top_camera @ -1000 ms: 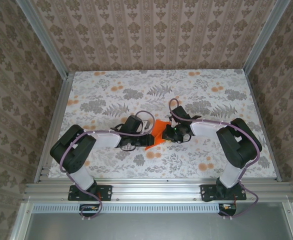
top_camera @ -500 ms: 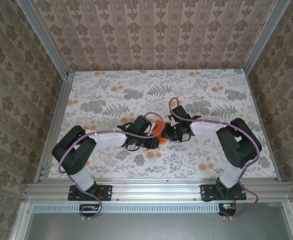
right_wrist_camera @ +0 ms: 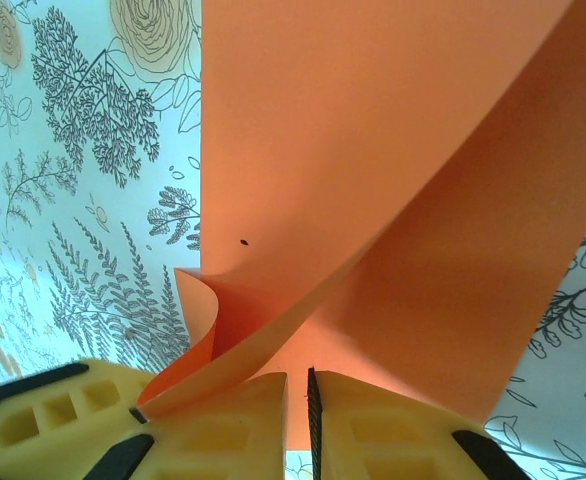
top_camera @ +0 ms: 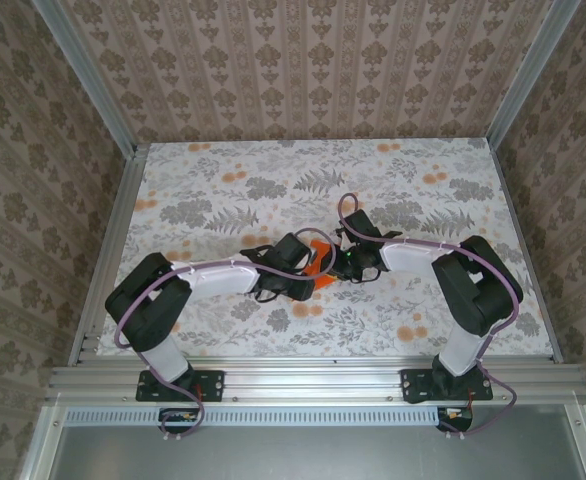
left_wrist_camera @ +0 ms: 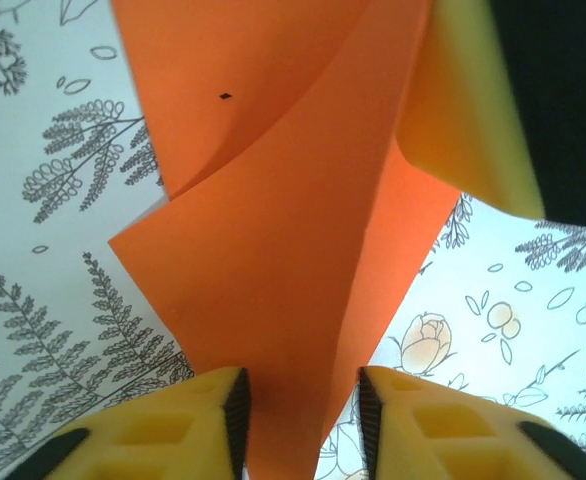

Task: Fold a paper plane with a square sheet of paper (pick it up from the middle)
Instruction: Fourth fold the wing at the center of the table.

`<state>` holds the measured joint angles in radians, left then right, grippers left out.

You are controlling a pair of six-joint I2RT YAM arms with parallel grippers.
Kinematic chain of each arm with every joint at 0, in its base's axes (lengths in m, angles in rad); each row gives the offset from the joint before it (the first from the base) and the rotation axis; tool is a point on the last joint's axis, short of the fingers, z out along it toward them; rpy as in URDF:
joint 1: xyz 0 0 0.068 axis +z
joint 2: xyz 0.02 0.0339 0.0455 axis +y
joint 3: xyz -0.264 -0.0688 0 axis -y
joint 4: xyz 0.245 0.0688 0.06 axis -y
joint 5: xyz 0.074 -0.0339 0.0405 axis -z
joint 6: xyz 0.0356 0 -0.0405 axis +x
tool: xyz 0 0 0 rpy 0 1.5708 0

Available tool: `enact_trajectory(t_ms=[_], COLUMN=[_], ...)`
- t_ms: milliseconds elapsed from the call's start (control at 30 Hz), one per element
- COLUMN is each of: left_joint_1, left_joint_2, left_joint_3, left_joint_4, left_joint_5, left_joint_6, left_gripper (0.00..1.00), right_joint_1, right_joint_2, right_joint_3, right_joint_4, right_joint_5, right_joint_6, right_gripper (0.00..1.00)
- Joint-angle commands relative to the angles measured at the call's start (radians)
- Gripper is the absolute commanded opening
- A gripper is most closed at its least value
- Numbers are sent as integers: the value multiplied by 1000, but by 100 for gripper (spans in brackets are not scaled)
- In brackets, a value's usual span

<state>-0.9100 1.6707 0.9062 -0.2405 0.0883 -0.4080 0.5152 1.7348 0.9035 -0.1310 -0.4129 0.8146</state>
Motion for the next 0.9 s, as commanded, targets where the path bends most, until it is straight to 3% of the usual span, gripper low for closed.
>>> enact_trajectory(t_ms=[0, 133, 633, 867], left_joint_1=[-12, -17, -31, -41], left_joint_2=[0, 15, 62, 71], left_joint_3=[37, 47, 68, 77], left_joint_4=[-28, -34, -57, -57], left_joint_5=[-29, -42, -76, -86], left_joint_6=[25, 25, 35, 28], left_gripper=[30, 24, 30, 21], right_joint_1=[6, 5, 5, 5], right_joint_2=[22, 20, 16, 16], right_joint_3=[-5, -5, -4, -4], right_joint_4=[2, -2, -8, -13], right_joint_5=[-20, -21, -22, -21], right_joint_6=[12, 11, 10, 7], right_gripper=[15, 15, 15, 15])
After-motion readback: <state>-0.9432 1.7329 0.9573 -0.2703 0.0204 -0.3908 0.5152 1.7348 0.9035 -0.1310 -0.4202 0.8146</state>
